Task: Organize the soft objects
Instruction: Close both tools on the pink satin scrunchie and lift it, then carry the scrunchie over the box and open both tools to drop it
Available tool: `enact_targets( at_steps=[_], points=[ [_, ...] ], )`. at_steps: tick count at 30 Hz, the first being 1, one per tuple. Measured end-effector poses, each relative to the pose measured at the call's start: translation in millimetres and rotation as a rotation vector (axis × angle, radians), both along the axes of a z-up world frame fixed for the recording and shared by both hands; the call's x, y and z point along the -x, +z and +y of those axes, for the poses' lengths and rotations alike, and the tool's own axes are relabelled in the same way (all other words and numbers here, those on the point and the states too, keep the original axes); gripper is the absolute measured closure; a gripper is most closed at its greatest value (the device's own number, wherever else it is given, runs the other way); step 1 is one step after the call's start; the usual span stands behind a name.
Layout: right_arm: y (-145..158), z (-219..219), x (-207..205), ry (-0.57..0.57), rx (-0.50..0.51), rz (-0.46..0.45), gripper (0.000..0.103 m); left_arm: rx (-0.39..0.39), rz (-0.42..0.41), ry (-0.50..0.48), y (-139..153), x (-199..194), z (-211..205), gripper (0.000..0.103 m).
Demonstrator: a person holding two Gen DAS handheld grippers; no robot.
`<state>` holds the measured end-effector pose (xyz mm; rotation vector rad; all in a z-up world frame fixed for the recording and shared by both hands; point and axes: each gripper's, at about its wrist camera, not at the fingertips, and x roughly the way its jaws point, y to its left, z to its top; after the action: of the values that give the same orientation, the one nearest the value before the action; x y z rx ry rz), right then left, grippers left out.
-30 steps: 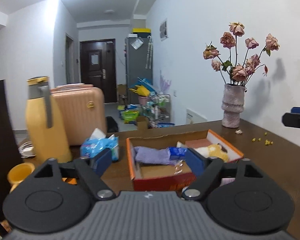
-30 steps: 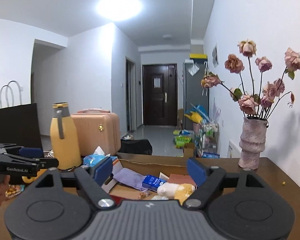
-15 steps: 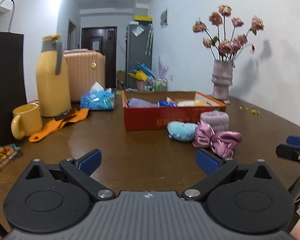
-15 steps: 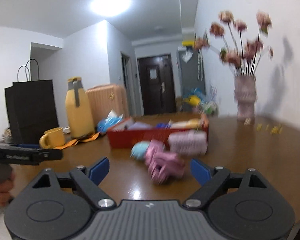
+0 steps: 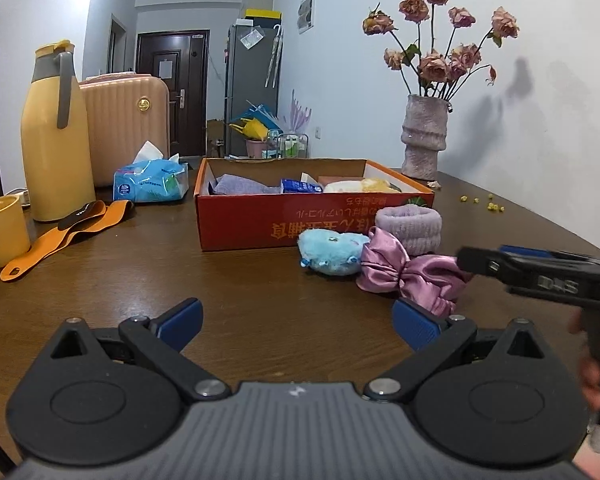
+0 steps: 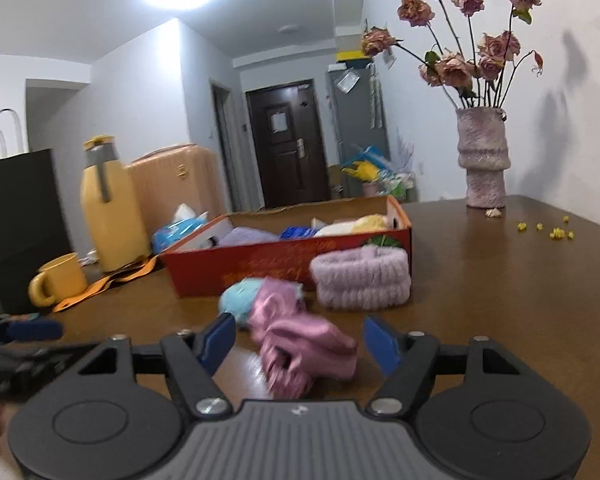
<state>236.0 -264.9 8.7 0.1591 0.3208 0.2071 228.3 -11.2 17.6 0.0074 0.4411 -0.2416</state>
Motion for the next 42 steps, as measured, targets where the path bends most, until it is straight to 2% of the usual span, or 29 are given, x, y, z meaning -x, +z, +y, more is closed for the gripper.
enact_targets(
  at_steps=[1, 2, 3, 5, 6, 8, 9, 12, 15, 18, 19, 20, 21, 22, 23, 24, 25, 26, 27, 30, 33, 35, 37, 38, 42],
  points=[
    [-2, 2, -8, -0.010, 0.003, 0.006, 0.052, 0.003, 0.001, 0.006, 0, -3, 1, 0.000],
    [-4, 4, -16, 0.002, 0.006, 0.027, 0.062, 0.006, 0.005, 0.013, 1, -7, 2, 0.000],
    [-7, 9, -23, 0.044, 0.008, 0.069, 0.075, 0.012, 0.009, 0.024, 1, -11, 5, 0.000],
    [-11, 22, -25, 0.175, -0.005, 0.120, 0.074, 0.031, 0.009, 0.058, 2, -18, 12, 0.000],
    [-12, 29, -21, 0.298, -0.042, 0.137, 0.074, 0.041, 0.011, 0.074, 2, -22, 15, 0.000],
    [-13, 34, -11, 0.460, -0.133, 0.138, 0.070, 0.064, 0.032, 0.103, 1, -31, 21, 0.000],
    [-12, 32, -7, 0.478, -0.165, 0.130, 0.065, 0.077, 0.044, 0.108, 1, -34, 24, 0.000],
    [-4, 12, -3, 0.399, -0.210, 0.093, 0.062, 0.108, 0.077, 0.048, -2, -37, 23, 0.000],
    [1, -11, -8, 0.285, -0.203, 0.074, 0.057, 0.163, 0.094, -0.064, -2, -32, 17, 0.000],
    [-3, -15, -19, 0.282, -0.183, 0.093, 0.055, 0.213, 0.087, -0.159, -3, -24, 15, 0.002],
    [-4, -13, -23, 0.288, -0.179, 0.098, 0.050, 0.205, 0.083, -0.175, -6, -22, 12, 0.007],
    [-6, -10, -29, 0.293, -0.183, 0.101, 0.045, 0.176, 0.087, -0.183, -9, -21, 9, 0.017],
    [-8, -8, -37, 0.297, -0.195, 0.103, 0.033, 0.140, 0.095, -0.174, -13, -21, 6, 0.023],
    [-9, -3, -46, 0.305, -0.205, 0.112, 0.031, 0.112, 0.108, -0.156, -17, -24, 4, 0.032],
    [-9, 3, -53, 0.316, -0.204, 0.131, 0.032, 0.101, 0.125, -0.135, -20, -26, 6, 0.033],
    [-11, 10, -61, 0.330, -0.192, 0.146, 0.038, 0.105, 0.142, -0.109, -22, -29, 11, 0.033],
    [-14, 17, -67, 0.331, -0.174, 0.163, 0.049, 0.114, 0.149, -0.088, -23, -30, 18, 0.033],
    [-16, 23, -71, 0.327, -0.152, 0.190, 0.055, 0.122, 0.145, -0.064, -23, -30, 24, 0.033],
    [-18, 28, -73, 0.328, -0.134, 0.214, 0.059, 0.127, 0.137, -0.040, -22, -29, 30, 0.033],
    [-25, 30, -68, 0.337, -0.191, 0.237, 0.064, 0.159, 0.138, -0.014, -23, -31, 41, 0.036],
    [-24, 31, -60, 0.318, -0.209, 0.249, 0.068, 0.184, 0.211, -0.052, -27, -42, 41, 0.059],
    [-23, 29, -54, 0.313, -0.196, 0.249, 0.073, 0.199, 0.247, -0.069, -31, -48, 40, 0.079],
    [-23, 25, -50, 0.311, -0.208, 0.263, 0.082, 0.210, 0.243, -0.085, -33, -47, 38, 0.085],
    [-22, 24, -49, 0.306, -0.214, 0.265, 0.083, 0.211, 0.236, -0.092, -32, -47, 36, 0.089],
    [-6, 24, -54, 0.289, -0.195, 0.232, 0.086, 0.237, 0.206, -0.131, -19, -52, 33, 0.093]
  ],
)
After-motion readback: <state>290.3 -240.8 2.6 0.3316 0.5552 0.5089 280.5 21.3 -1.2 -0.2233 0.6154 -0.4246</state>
